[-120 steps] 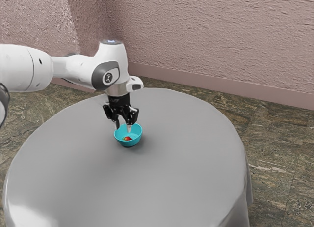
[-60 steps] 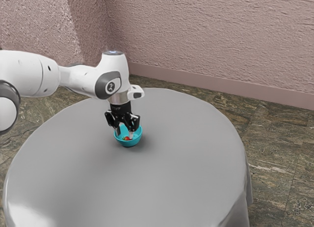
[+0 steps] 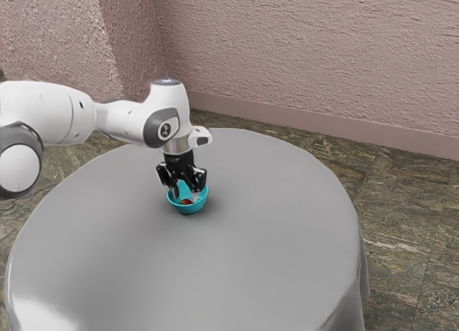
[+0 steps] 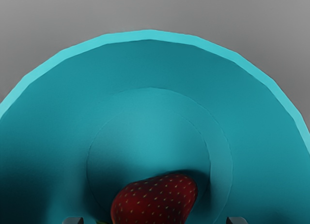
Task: Take strawberry from the bowl
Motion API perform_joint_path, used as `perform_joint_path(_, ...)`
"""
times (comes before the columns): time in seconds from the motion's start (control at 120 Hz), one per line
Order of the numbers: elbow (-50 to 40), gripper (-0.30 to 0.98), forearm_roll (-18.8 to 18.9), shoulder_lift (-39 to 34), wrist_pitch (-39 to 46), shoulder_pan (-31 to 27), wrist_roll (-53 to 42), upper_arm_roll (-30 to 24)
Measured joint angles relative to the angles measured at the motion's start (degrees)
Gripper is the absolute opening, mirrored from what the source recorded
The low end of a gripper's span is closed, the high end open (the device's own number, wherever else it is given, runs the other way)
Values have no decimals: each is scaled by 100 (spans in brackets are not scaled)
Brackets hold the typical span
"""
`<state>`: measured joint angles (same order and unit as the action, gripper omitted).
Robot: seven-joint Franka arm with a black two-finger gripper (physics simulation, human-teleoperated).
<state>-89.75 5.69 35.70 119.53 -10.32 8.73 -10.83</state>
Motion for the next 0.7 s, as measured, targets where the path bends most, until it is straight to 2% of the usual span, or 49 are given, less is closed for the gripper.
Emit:
perform_joint_path(0.275, 126, 35, 2, 197, 9, -14, -8, -1)
perform_joint_path(0.7, 181, 21, 18, 299, 72, -14, -10, -6)
